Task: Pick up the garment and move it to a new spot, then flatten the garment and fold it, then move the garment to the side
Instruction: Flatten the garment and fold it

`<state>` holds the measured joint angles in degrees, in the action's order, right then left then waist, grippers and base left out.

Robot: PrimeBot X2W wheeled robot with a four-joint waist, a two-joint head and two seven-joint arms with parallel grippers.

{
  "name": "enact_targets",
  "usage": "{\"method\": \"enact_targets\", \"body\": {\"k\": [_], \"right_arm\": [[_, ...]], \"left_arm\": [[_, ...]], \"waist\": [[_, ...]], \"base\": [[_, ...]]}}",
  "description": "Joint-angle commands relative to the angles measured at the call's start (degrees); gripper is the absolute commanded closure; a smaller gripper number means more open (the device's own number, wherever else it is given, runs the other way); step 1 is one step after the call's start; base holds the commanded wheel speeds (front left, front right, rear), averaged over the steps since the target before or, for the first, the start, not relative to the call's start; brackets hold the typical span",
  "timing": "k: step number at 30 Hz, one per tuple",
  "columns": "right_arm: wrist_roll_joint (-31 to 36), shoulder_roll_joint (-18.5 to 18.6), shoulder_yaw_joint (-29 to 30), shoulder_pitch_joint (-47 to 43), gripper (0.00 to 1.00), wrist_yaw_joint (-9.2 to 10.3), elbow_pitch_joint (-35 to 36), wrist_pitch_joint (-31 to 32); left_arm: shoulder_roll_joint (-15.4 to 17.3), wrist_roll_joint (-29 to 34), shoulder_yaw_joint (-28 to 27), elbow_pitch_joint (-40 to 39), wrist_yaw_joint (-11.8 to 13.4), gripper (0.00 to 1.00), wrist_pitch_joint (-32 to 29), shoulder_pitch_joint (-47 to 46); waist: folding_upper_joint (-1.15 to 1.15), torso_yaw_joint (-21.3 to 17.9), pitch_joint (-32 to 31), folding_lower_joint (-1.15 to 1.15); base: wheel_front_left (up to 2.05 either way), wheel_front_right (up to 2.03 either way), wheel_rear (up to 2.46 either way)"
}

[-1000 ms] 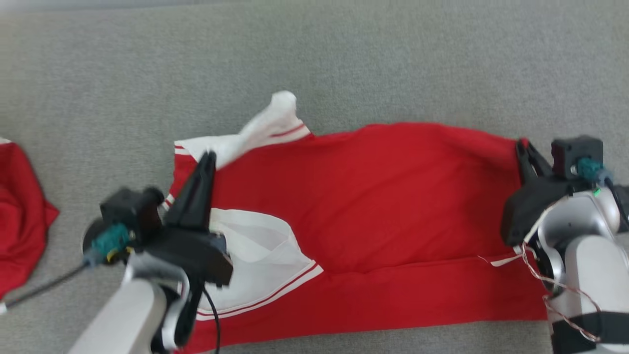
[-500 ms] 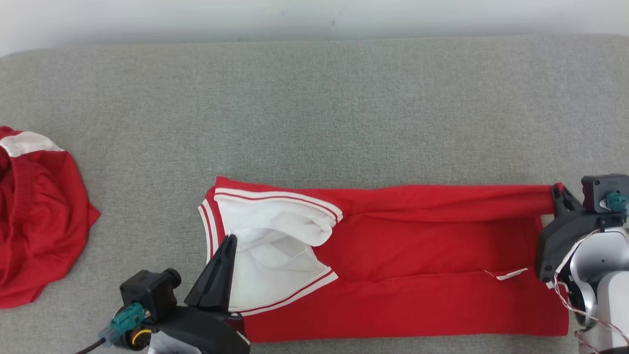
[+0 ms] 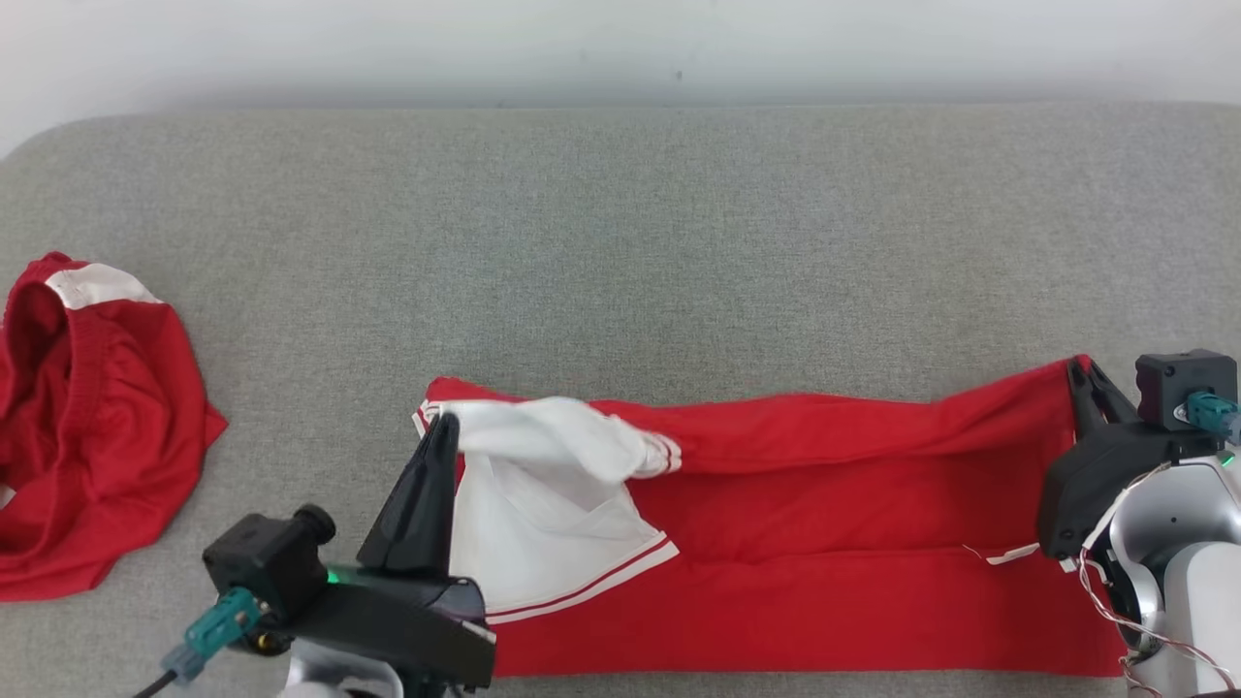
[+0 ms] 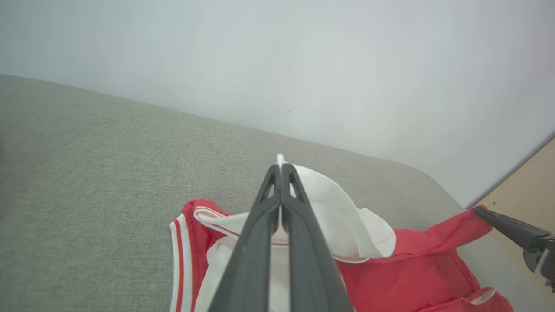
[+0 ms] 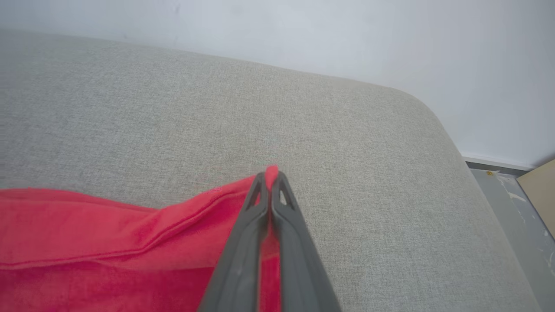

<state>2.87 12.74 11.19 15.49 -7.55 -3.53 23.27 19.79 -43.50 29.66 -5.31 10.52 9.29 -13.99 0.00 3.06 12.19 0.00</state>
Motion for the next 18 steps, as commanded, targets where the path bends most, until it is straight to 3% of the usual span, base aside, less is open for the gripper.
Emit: {"method": "enact_targets", "body": {"k": [1,8,18], "right_arm": [[-0.18,-0.23,0.05,0.13,1.00,0.14,-0.24,-0.60],[-1.08,0.15,0.40,-2.65,1.00,0.14,-0.75,2.20],[-2.77,-0.06,1.19,-8.40,1.00,0.14,2.61,5.26]], "left_arm": [[-0.18,-0.54,0.03,0.16,-0.37,1.00,-0.03,-0.55],[1.41,-1.27,1.08,0.59,0.29,1.00,-2.90,2.55],[3.75,-4.99,0.10,-1.42,3.09,1.00,-4.87,12.01]], "waist": [[0.00,-0.04,-0.20,0.00],[0.00,-0.61,-0.56,0.00],[0.00,-0.45,-1.14,0.00]], "base": [[0.00,0.00,0.00],[0.00,0.00,0.00],[0.00,0.00,0.00]]}}
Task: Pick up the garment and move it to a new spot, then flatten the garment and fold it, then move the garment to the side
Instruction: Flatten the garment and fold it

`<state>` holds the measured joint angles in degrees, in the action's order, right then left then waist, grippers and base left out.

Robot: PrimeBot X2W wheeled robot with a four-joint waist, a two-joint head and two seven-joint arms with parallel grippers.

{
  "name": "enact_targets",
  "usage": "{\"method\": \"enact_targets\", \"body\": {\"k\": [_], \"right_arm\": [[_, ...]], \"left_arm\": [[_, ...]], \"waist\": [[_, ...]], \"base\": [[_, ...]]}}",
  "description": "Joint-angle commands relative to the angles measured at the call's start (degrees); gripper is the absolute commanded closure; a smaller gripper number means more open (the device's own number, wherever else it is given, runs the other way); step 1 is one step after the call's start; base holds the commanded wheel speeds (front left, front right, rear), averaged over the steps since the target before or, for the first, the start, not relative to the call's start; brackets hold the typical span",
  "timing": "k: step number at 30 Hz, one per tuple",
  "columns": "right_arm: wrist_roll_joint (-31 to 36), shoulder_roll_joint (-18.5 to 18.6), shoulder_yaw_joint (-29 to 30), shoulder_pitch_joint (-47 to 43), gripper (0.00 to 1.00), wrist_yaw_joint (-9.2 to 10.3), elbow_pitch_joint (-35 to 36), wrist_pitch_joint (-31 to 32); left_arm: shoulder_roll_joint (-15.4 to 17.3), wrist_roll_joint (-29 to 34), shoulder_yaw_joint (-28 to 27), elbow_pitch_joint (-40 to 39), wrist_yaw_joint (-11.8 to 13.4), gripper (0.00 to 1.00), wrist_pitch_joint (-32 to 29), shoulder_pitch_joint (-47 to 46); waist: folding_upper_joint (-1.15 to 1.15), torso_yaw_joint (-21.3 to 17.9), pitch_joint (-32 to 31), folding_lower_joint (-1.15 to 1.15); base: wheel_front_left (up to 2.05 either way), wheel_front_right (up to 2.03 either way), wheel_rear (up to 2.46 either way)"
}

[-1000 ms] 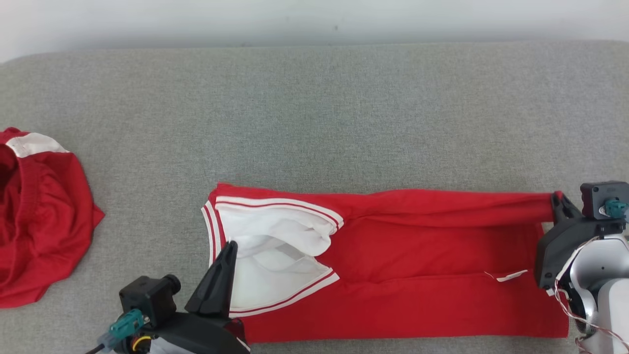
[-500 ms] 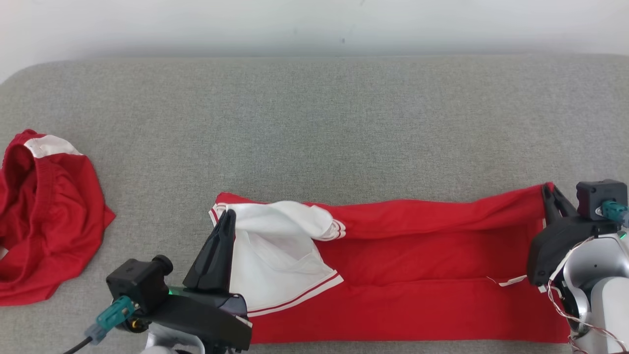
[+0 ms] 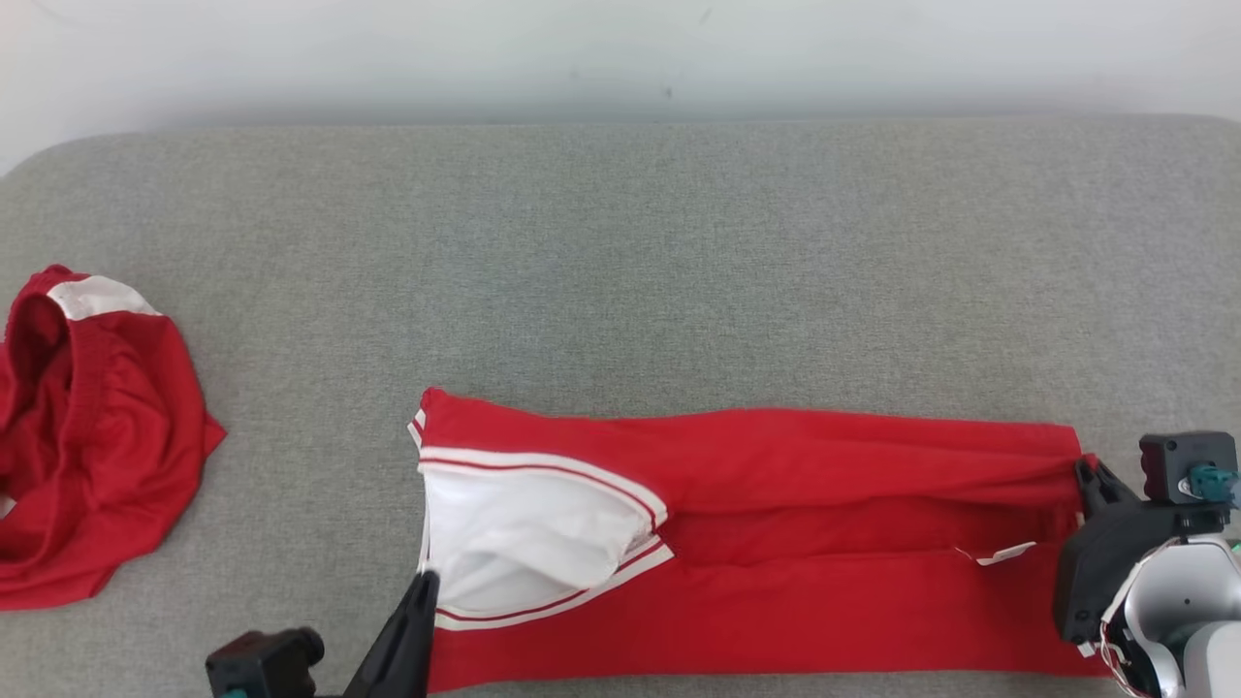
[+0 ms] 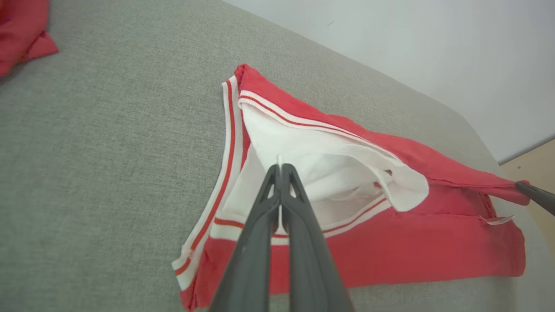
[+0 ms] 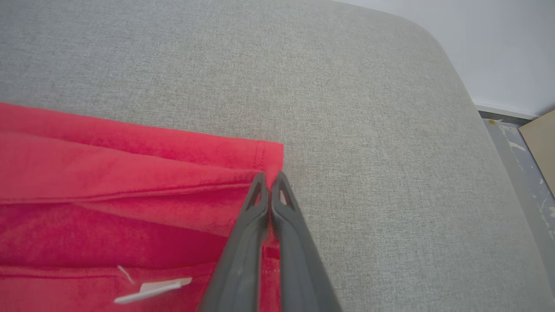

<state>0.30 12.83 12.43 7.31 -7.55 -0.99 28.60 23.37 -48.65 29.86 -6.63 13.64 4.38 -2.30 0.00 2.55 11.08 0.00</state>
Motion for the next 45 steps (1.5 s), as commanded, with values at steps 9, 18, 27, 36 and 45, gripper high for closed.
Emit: {"method": "enact_targets", "body": {"k": [9,18,27,36,45], "right_arm": [[0.27,-0.73,-0.31,-1.90,0.00,0.14,0.50,2.40],[0.47,-3.85,4.38,-3.14,0.00,0.14,2.99,0.58],[-2.29,-9.60,10.34,-5.83,0.00,0.14,5.82,-6.44],[-10.67,-10.02,9.02,-7.04,0.00,0.14,-2.26,-15.86],[-8.35,-9.96,7.35,-4.56,0.00,0.14,-9.18,-18.92]], "left_arm": [[-0.02,1.20,2.71,1.98,-0.28,0.30,-1.92,0.12],[1.66,6.11,2.96,7.14,1.87,0.00,1.64,-1.22],[-1.07,14.99,-2.15,9.08,1.53,0.00,10.76,-4.41],[-8.14,27.20,-13.12,6.75,-0.54,0.00,10.81,-0.97],[-14.85,33.82,-21.35,8.62,-7.09,0.00,10.83,1.87]], "waist": [[0.00,0.51,-0.32,0.00],[0.00,0.55,-2.22,0.00],[0.00,0.46,-4.35,0.00],[0.00,-0.79,-6.24,0.00],[0.00,-1.41,-6.45,0.00]], "base": [[0.00,0.00,0.00],[0.00,0.00,0.00],[0.00,0.00,0.00],[0.00,0.00,0.00],[0.00,0.00,0.00]]}}
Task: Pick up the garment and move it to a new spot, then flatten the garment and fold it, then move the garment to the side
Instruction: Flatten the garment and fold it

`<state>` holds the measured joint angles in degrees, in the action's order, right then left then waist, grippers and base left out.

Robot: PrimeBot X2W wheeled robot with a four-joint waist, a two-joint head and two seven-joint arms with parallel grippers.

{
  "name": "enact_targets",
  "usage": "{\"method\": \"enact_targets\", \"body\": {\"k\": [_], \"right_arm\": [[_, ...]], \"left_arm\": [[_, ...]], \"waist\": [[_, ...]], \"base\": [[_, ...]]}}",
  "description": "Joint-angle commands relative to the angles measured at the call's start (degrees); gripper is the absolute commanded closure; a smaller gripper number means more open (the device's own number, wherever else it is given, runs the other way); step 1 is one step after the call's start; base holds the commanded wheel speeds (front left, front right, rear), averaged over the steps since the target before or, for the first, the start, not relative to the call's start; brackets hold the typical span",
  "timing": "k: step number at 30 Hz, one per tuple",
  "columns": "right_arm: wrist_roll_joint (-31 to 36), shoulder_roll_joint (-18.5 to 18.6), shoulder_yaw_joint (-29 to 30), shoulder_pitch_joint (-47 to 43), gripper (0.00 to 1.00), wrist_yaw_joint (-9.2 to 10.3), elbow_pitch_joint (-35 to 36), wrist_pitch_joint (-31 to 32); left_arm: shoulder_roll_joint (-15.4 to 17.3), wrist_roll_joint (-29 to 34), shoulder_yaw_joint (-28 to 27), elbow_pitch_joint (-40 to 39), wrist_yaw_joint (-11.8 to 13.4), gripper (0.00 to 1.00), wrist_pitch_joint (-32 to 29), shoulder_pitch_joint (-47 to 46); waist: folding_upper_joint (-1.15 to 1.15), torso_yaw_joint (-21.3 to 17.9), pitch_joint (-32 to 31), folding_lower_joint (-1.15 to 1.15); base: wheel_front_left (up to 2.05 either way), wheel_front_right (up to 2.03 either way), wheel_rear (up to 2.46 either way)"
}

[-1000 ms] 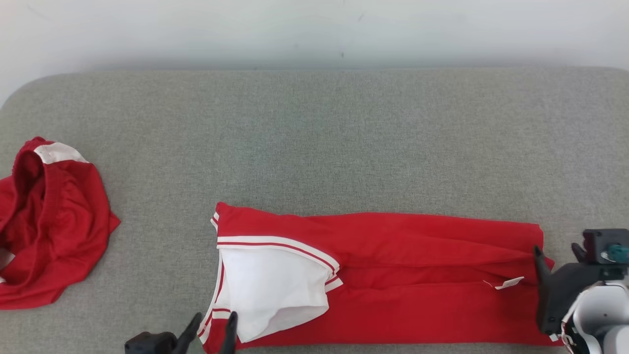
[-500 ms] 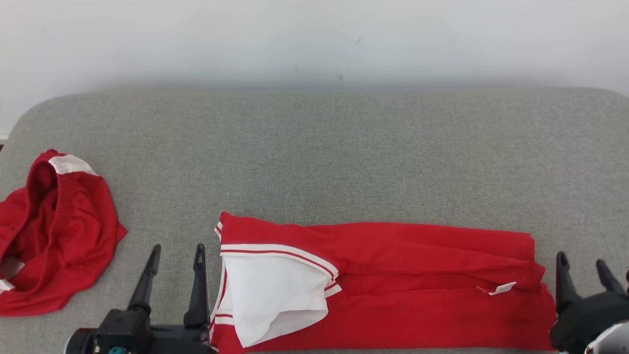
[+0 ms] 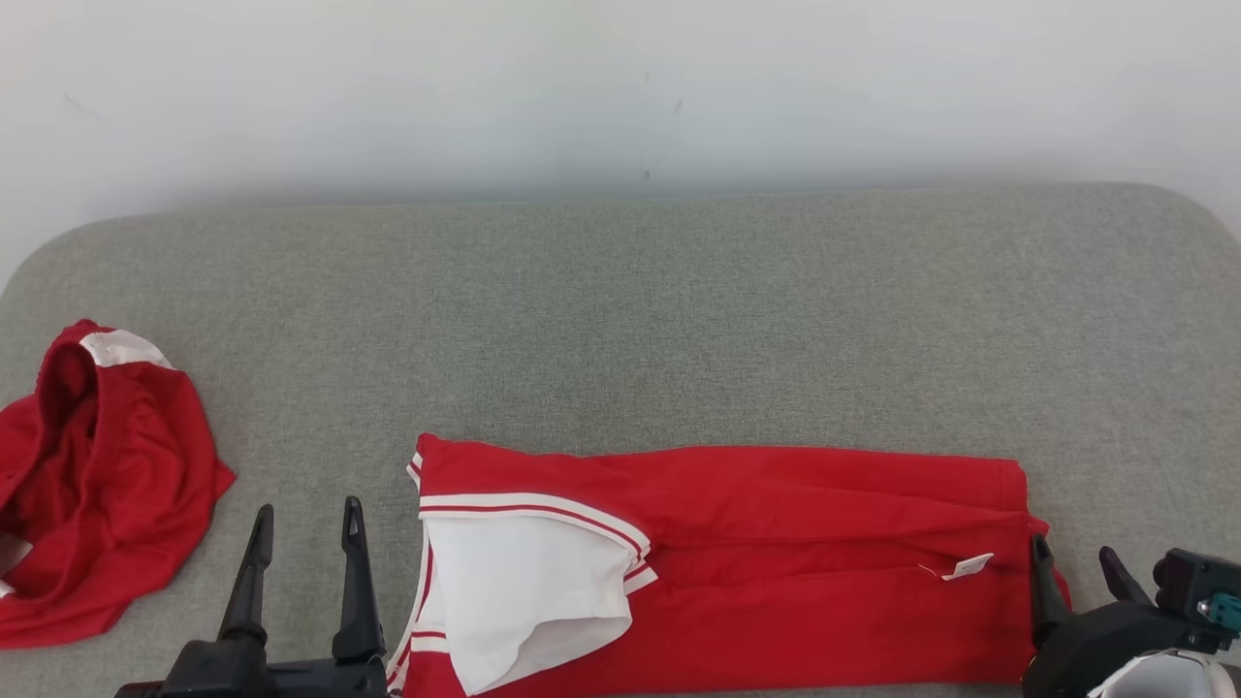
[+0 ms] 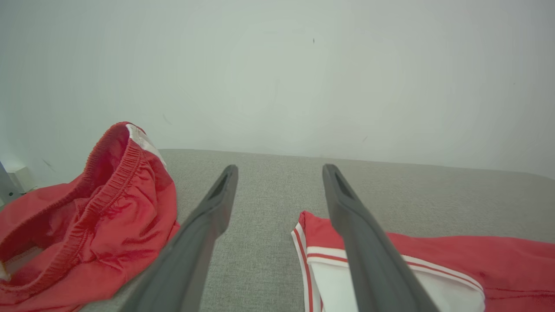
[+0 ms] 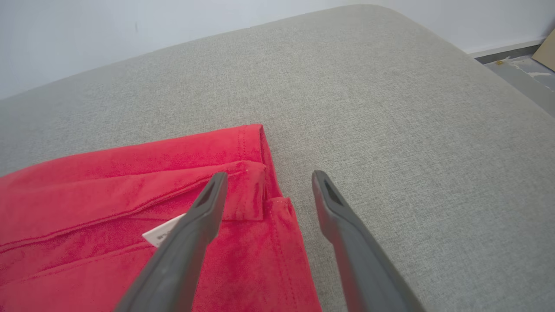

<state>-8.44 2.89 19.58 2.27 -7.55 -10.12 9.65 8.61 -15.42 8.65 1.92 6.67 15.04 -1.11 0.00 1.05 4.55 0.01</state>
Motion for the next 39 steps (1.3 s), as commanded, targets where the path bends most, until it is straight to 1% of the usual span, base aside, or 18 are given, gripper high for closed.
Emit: {"method": "enact_targets", "body": {"k": [1,5,10,12,18,23,24,25,27,32,34,39], "right_arm": [[1.20,-0.04,0.45,0.72,0.00,0.14,-0.55,0.82],[3.92,-0.07,1.32,2.59,0.00,0.14,-1.53,3.73],[5.33,-0.05,3.29,4.05,0.00,0.14,-3.48,8.07],[5.53,-0.11,3.25,4.37,0.00,0.14,-4.25,9.50],[6.16,-0.09,3.58,5.86,0.00,0.14,-5.73,10.77],[6.28,-0.16,2.76,7.19,0.00,0.14,-8.41,14.28],[6.24,-0.18,2.71,7.54,0.05,0.14,-8.55,14.47],[6.29,-0.18,2.59,7.86,0.29,0.14,-8.62,14.76],[6.67,-0.19,2.40,8.35,1.00,0.14,-8.74,15.42],[6.09,-0.12,2.17,9.04,1.00,0.14,-7.94,17.86],[6.12,-0.15,2.34,9.19,1.00,0.15,-7.43,17.88],[6.91,0.11,6.23,10.77,1.00,0.15,-4.12,16.54]], "left_arm": [[-0.51,1.00,-0.68,0.53,-0.85,0.00,0.17,0.78],[-1.89,2.82,-2.53,1.47,-3.38,0.00,0.18,0.32],[-3.18,4.43,-4.26,2.20,-5.45,0.00,0.18,-0.26],[-3.61,4.63,-4.79,2.35,-6.18,0.00,0.18,-0.53],[-4.45,5.89,-6.17,1.98,-7.61,0.00,0.18,-1.25],[-5.05,6.58,-6.84,2.36,-8.55,0.00,0.18,-1.57],[-5.11,6.62,-6.95,2.44,-8.56,0.00,0.18,-1.65],[-5.19,6.65,-7.05,2.51,-8.67,0.00,0.18,-1.69],[-5.36,6.70,-7.15,2.70,-8.79,0.00,0.18,-1.72],[-5.54,6.61,-7.46,3.01,-9.05,0.00,0.18,-1.86],[-5.58,6.60,-7.60,3.03,-9.05,0.00,0.18,-1.80],[-5.68,6.92,-8.15,3.01,-9.17,0.00,0.18,-1.50]], "waist": [[0.00,0.17,0.15,-0.01],[0.00,0.56,0.63,-0.01],[0.00,1.28,1.43,-0.01],[0.00,1.59,1.82,-0.01],[0.00,2.06,3.48,-0.01],[0.00,2.51,4.48,-0.01],[0.00,2.56,4.57,-0.01],[0.00,2.58,4.64,-0.01],[0.00,2.59,4.79,-0.01],[0.00,2.28,4.88,-0.01],[0.00,2.09,4.86,-0.01],[0.00,0.82,4.61,-0.01]], "base": [[0.00,0.00,0.00],[0.00,0.00,0.00],[0.00,0.00,0.00],[0.00,0.00,0.00],[0.00,0.00,0.00],[0.00,0.00,0.00],[0.00,0.00,0.00],[0.00,0.00,0.00],[0.00,0.00,0.00],[0.00,0.00,0.00],[0.00,0.00,0.00],[0.00,0.00,0.00]]}}
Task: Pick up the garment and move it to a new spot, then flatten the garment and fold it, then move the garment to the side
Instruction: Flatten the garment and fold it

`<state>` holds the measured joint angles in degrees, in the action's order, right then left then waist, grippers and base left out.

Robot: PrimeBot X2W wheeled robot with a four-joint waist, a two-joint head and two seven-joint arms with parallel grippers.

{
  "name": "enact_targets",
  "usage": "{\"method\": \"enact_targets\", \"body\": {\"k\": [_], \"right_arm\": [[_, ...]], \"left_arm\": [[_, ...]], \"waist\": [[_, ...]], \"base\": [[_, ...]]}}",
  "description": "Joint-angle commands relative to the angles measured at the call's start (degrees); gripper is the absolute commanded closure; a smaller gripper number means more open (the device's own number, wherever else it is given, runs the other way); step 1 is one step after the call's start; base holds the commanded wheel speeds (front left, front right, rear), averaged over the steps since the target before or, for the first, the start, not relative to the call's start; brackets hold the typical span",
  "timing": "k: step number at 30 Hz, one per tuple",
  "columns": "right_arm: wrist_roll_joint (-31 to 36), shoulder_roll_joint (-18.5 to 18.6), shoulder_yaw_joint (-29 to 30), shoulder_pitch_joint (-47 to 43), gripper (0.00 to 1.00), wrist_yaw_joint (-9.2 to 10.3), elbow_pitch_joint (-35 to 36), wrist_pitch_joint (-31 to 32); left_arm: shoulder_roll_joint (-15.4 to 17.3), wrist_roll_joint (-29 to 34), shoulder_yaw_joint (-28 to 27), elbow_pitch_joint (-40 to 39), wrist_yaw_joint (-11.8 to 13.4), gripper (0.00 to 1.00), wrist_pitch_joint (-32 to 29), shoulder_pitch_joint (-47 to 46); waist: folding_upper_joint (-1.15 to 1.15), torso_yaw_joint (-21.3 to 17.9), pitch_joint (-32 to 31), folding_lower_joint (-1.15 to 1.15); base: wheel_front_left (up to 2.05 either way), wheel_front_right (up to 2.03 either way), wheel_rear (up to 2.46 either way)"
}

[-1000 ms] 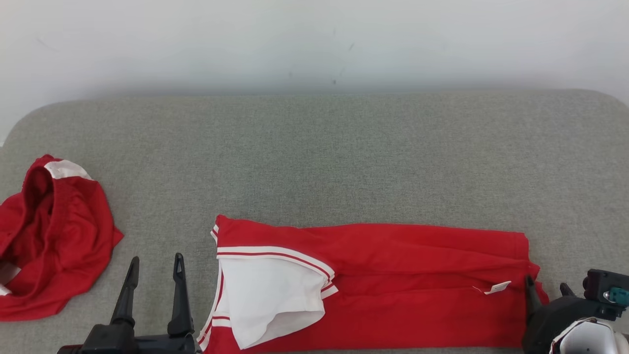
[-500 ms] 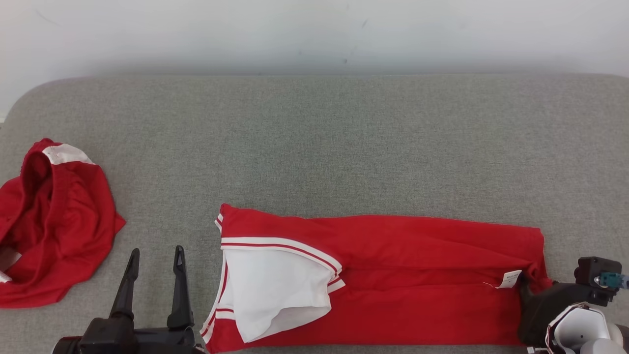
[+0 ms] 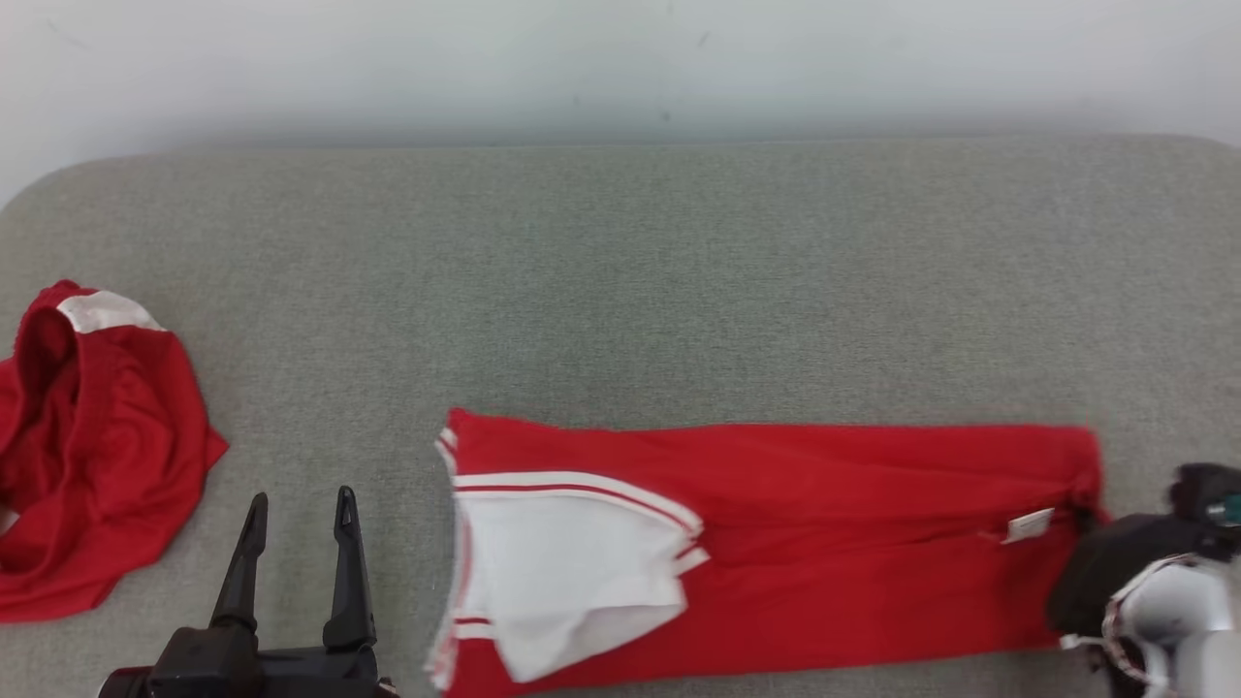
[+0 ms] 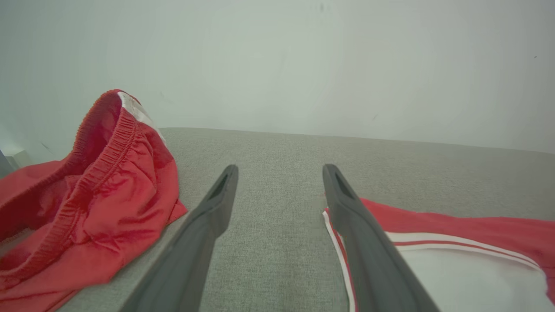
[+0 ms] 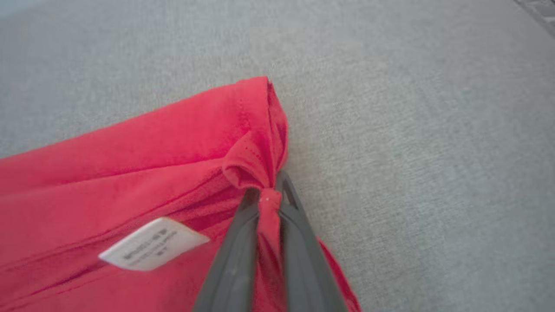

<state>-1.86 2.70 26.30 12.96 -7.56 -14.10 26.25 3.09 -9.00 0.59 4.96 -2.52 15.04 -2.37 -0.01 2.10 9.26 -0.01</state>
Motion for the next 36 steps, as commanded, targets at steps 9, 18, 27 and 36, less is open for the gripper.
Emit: {"method": "enact_targets", "body": {"k": [9,18,27,36], "right_arm": [[3.75,0.17,13.25,2.53,1.00,0.16,5.81,-2.76],[5.29,0.09,14.77,0.19,1.00,0.15,9.90,-0.97],[-8.01,0.13,-8.63,-6.10,1.00,0.15,11.74,0.35],[-13.31,0.13,-27.37,-4.59,1.00,0.15,10.02,-1.41]], "left_arm": [[-0.20,1.08,-0.23,-0.04,-0.73,0.00,0.19,-0.01],[-0.23,0.84,-0.41,0.68,-0.85,0.00,0.18,-0.06],[-0.23,-0.50,-0.01,1.52,-0.59,0.00,0.19,-0.18],[-0.24,-1.00,1.18,1.76,-0.49,0.00,0.19,-0.62]], "waist": [[0.01,-1.78,-0.25,0.01],[0.01,-1.91,-1.05,0.01],[0.01,-1.73,-1.91,0.01],[0.01,-0.11,-1.93,0.01]], "base": [[0.00,0.00,0.00],[0.00,0.00,0.00],[0.00,0.00,0.00],[0.00,0.00,0.00]]}}
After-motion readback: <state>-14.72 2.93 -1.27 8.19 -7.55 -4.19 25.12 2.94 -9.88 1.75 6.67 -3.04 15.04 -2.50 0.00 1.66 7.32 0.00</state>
